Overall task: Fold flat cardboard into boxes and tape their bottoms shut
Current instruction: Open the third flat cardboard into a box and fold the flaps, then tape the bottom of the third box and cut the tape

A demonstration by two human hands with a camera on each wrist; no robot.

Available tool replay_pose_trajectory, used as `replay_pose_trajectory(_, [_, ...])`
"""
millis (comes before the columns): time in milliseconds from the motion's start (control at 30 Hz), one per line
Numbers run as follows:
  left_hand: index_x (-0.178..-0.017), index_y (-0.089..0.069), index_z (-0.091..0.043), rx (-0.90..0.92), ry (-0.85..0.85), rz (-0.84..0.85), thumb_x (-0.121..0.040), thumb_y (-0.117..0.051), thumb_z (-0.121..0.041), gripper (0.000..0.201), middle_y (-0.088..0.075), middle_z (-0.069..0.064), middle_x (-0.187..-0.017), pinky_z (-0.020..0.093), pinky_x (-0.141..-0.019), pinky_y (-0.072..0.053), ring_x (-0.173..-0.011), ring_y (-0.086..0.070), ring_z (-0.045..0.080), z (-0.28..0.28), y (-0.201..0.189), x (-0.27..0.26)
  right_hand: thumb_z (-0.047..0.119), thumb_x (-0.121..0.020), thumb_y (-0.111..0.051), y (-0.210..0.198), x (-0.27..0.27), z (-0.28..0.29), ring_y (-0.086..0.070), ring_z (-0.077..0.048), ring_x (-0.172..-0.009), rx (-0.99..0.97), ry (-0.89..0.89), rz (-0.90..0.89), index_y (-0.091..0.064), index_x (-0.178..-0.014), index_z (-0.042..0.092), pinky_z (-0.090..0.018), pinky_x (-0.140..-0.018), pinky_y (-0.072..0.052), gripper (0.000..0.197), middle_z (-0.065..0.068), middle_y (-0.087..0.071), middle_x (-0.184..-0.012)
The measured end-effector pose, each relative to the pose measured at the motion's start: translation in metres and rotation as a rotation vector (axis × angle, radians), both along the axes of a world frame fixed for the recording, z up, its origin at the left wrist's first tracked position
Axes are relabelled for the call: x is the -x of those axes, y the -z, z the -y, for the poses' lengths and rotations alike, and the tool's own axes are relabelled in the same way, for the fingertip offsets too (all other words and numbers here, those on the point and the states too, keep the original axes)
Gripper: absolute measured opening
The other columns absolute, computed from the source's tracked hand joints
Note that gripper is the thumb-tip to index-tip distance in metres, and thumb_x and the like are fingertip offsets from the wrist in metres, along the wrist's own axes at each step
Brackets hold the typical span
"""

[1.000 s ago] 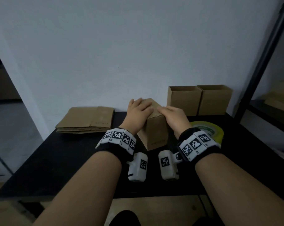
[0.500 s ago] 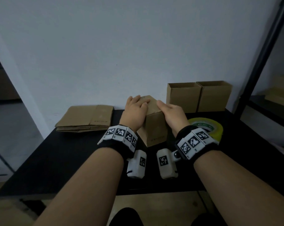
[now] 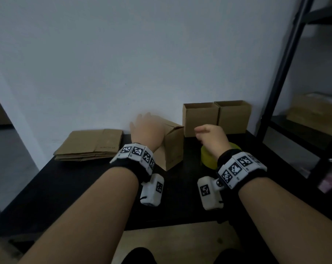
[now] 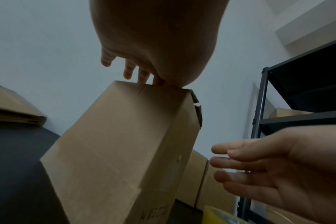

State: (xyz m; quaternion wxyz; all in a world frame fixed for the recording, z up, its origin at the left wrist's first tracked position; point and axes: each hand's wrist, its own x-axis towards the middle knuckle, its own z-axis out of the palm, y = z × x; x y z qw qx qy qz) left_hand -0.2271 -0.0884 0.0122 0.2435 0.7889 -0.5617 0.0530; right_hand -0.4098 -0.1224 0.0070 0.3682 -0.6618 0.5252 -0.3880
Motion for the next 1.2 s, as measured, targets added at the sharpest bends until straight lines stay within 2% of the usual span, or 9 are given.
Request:
replay_pose_trajectory(300, [-0.141,-0.045,-0.03,0.089,0.063,0.032,-0.102,-0.024,-0.034,0.044,-0.025,0.001,-0.157,0.048,-0.118,-0.011,-0.146,-0.015,0.023,-0.012,-0.019,0.003,0.013,-0.095,-0.057,-0.002,0.016,-0.003,-0.052,-0.025,-0.123,-0.031,0.06,-0.125,-0.054,-0.134,0.01,-0.04,-0.104,-0.044,0.039,-0.008,-0.055,-0.134])
replay_pose_trajectory(433, [-0.136,-0.052,-0.023,0.238,0.128,0.062,-0.102,-0.031,-0.03,0.04,-0.036,0.005,-0.152,0.045,-0.118,-0.016,-0.143,-0.024,0.022,-0.017,-0.02,0.015,0.012,-0.096,-0.053,-0.004,0.026,-0.002,-0.055,-0.029,-0.116,-0.087,0.072,-0.398,-0.063,-0.12,0.003,-0.039,-0.101,-0.045,0.028,-0.014,-0.06,-0.125])
replay_pose_trajectory(567, [-0.131,-0.057,-0.021,0.336,0.169,0.093,-0.101,-0.035,-0.028,0.038,-0.042,0.006,-0.148,0.043,-0.116,-0.02,-0.14,-0.03,0.022,-0.018,-0.017,0.026,0.023,-0.09,-0.065,0.003,0.034,-0.004,-0.06,-0.027,-0.108,-0.149,-0.003,-0.658,-0.064,-0.111,0.002,-0.035,-0.089,-0.05,0.029,-0.011,-0.063,-0.114])
replay_pose_trajectory(633, [-0.131,-0.058,-0.022,0.345,0.169,0.103,-0.101,-0.036,-0.028,0.037,-0.042,0.004,-0.147,0.042,-0.116,-0.021,-0.14,-0.03,0.021,-0.018,-0.017,0.03,0.026,-0.089,-0.067,0.008,0.034,-0.007,-0.06,-0.025,-0.098,-0.16,-0.054,-0.796,-0.056,-0.085,0.009,-0.031,-0.078,-0.046,0.02,-0.006,-0.059,-0.093])
replay_pose_trajectory(700, [-0.13,-0.058,-0.024,0.35,0.168,0.111,-0.101,-0.036,-0.029,0.037,-0.043,0.003,-0.147,0.042,-0.116,-0.022,-0.14,-0.03,0.02,-0.017,-0.015,0.032,0.023,-0.09,-0.065,0.014,0.033,-0.007,-0.055,-0.024,-0.088,-0.173,-0.054,-0.871,-0.044,-0.07,0.012,-0.03,-0.073,-0.042,0.031,-0.006,-0.051,-0.084])
replay_pose_trajectory(733, [-0.129,-0.058,-0.024,0.357,0.169,0.113,-0.1,-0.036,-0.03,0.037,-0.043,0.003,-0.147,0.043,-0.115,-0.022,-0.139,-0.031,0.02,-0.017,-0.015,0.033,0.021,-0.091,-0.063,0.013,0.034,-0.007,-0.056,-0.025,-0.089,-0.176,-0.043,-0.885,-0.049,-0.074,0.01,-0.03,-0.072,-0.042,0.025,-0.008,-0.054,-0.089])
replay_pose_trajectory(800, [-0.128,-0.059,-0.025,0.365,0.173,0.114,-0.1,-0.036,-0.03,0.037,-0.044,0.002,-0.146,0.044,-0.115,-0.023,-0.139,-0.032,0.02,-0.018,-0.014,0.033,0.015,-0.093,-0.06,0.013,0.034,-0.006,-0.062,-0.025,-0.099,-0.158,-0.034,-0.884,-0.064,-0.099,0.004,-0.031,-0.075,-0.047,0.014,-0.011,-0.063,-0.107])
replay_pose_trajectory(867, [-0.127,-0.06,-0.025,0.372,0.185,0.11,-0.1,-0.037,-0.029,0.036,-0.044,0.002,-0.146,0.043,-0.115,-0.023,-0.138,-0.033,0.02,-0.019,-0.014,0.034,0.013,-0.094,-0.057,0.013,0.037,-0.008,-0.06,-0.027,-0.111,-0.156,-0.023,-0.867,-0.062,-0.121,0.003,-0.032,-0.086,-0.049,0.029,-0.013,-0.062,-0.122])
replay_pose_trajectory(1200, [-0.117,-0.065,-0.031,0.347,0.217,0.082,-0.094,-0.049,-0.035,0.028,-0.047,-0.005,-0.142,0.044,-0.118,-0.006,-0.137,-0.031,0.014,-0.028,-0.026,0.047,0.008,-0.093,-0.057,-0.003,0.045,-0.021,-0.053,-0.029,-0.12,-0.062,0.063,-0.384,-0.053,-0.137,0.011,-0.033,-0.094,-0.043,0.044,-0.012,-0.054,-0.135])
